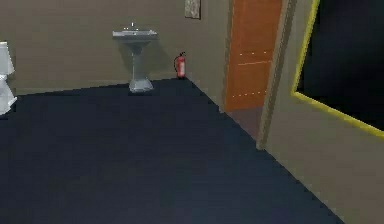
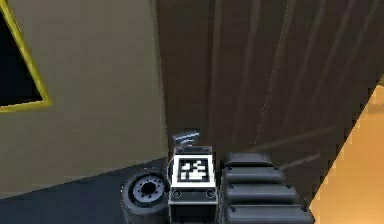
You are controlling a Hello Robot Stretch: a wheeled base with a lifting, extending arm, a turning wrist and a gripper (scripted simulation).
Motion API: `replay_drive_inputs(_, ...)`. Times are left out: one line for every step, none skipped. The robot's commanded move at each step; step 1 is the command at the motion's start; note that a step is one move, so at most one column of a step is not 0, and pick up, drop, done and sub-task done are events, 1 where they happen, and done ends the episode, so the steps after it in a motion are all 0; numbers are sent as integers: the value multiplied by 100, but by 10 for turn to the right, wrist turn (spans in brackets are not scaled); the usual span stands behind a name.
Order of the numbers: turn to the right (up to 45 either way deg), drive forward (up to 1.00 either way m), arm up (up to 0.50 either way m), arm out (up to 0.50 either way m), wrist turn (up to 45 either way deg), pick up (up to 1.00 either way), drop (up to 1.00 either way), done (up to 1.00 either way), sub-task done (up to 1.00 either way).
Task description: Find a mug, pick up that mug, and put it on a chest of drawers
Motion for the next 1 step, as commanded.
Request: replay_drive_inputs(90, 0, 0, 0, 0, 0, 0, 0, 0)
